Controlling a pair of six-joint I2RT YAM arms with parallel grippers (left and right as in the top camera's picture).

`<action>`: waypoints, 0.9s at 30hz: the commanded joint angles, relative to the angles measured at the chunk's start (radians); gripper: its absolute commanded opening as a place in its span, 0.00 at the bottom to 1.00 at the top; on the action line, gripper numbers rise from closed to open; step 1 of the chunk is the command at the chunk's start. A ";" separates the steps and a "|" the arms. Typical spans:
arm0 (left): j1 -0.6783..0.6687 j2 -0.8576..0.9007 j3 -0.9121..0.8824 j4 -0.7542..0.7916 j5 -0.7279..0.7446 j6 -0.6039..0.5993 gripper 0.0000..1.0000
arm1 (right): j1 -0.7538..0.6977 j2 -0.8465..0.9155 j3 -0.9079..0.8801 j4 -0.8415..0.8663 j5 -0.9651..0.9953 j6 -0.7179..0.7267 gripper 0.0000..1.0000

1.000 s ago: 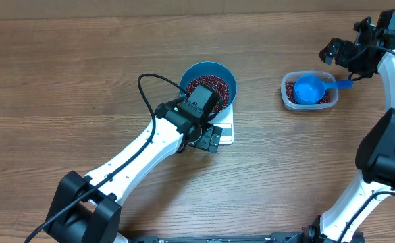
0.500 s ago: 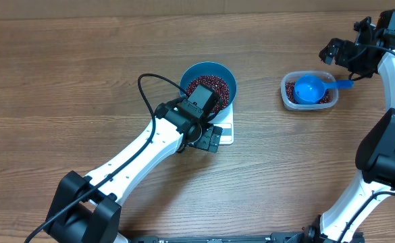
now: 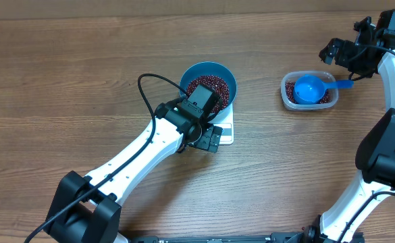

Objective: Scoop item into bowl and weigh 150g on scale

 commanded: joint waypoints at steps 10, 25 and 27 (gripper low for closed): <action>0.000 -0.020 -0.009 0.001 -0.010 -0.009 0.99 | 0.031 -0.175 0.021 -0.006 0.011 0.003 1.00; 0.001 -0.020 -0.009 0.001 -0.010 -0.009 1.00 | 0.112 -0.814 0.018 -0.011 0.068 -0.008 1.00; 0.000 -0.020 -0.009 0.001 -0.010 -0.009 1.00 | 0.111 -0.848 0.017 -0.096 0.097 -0.006 1.00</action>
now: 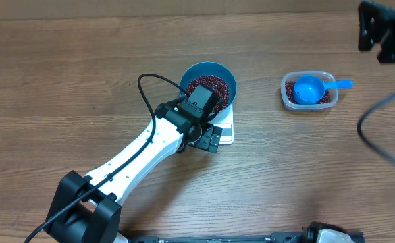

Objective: Scoop item into bowl and weigh 150g on scale

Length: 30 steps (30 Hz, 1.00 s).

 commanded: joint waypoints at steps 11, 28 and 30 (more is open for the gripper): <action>0.001 -0.020 -0.009 0.001 -0.011 -0.009 1.00 | 0.042 -0.017 -0.141 -0.270 0.124 -0.019 1.00; 0.001 -0.020 -0.009 0.001 -0.011 -0.009 1.00 | 0.129 -0.103 -1.132 0.703 -0.037 -0.024 1.00; 0.002 -0.020 -0.009 0.000 -0.010 -0.009 1.00 | 0.129 -0.135 -1.225 0.756 -0.037 -0.024 1.00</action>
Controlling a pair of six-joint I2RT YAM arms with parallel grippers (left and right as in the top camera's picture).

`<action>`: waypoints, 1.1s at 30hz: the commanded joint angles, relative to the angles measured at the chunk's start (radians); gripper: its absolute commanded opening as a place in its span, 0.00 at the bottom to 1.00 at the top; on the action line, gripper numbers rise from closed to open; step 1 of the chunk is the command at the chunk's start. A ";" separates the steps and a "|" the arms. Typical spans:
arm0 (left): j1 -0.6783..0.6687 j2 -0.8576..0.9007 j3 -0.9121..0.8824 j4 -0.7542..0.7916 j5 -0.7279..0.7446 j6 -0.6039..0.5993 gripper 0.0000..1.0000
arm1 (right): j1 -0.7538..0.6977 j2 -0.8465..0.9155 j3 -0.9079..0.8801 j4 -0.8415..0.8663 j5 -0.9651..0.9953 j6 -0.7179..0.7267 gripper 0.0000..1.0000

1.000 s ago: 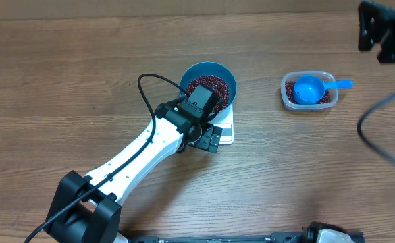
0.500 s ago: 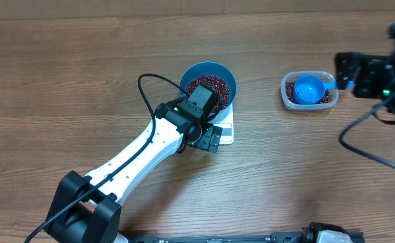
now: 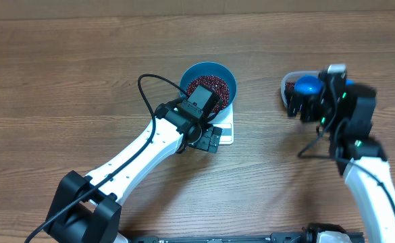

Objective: Scoop item into bowl and weigh 150g on scale

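A blue bowl (image 3: 219,75) filled with dark red beans stands on the white scale (image 3: 227,127) at the table's middle. My left gripper (image 3: 204,100) reaches over the bowl's near rim; its fingers are hidden under the wrist. At the right, a clear container (image 3: 286,86) of beans holds the blue scoop (image 3: 308,85). My right gripper (image 3: 298,106) hangs over the container's near side and covers most of it and the scoop's handle. Whether its jaws are open or closed does not show.
The brown wooden table (image 3: 82,74) stretches to the left and back. The left arm (image 3: 143,152) crosses the front left diagonally. The right arm (image 3: 369,169) comes in from the lower right.
My right arm was up at the top right corner, away from the container. Now it stands over the container and scoop. The left arm, the bowl and the scale have not moved.
First my right gripper was just right of the scoop's handle, with the scoop lying in the container. Then it was high in the top right corner. Now it covers the container. The left gripper stayed at the bowl throughout.
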 commanded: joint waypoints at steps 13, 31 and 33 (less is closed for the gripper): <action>0.002 -0.020 -0.005 0.001 -0.010 -0.009 1.00 | 0.006 -0.282 -0.550 0.338 -0.056 0.004 1.00; 0.002 -0.020 -0.005 0.001 -0.010 -0.009 1.00 | 0.010 -0.579 -0.704 0.307 -0.052 0.004 1.00; 0.001 -0.020 -0.005 0.001 -0.010 -0.009 1.00 | 0.010 -0.653 -0.704 0.253 -0.032 0.005 1.00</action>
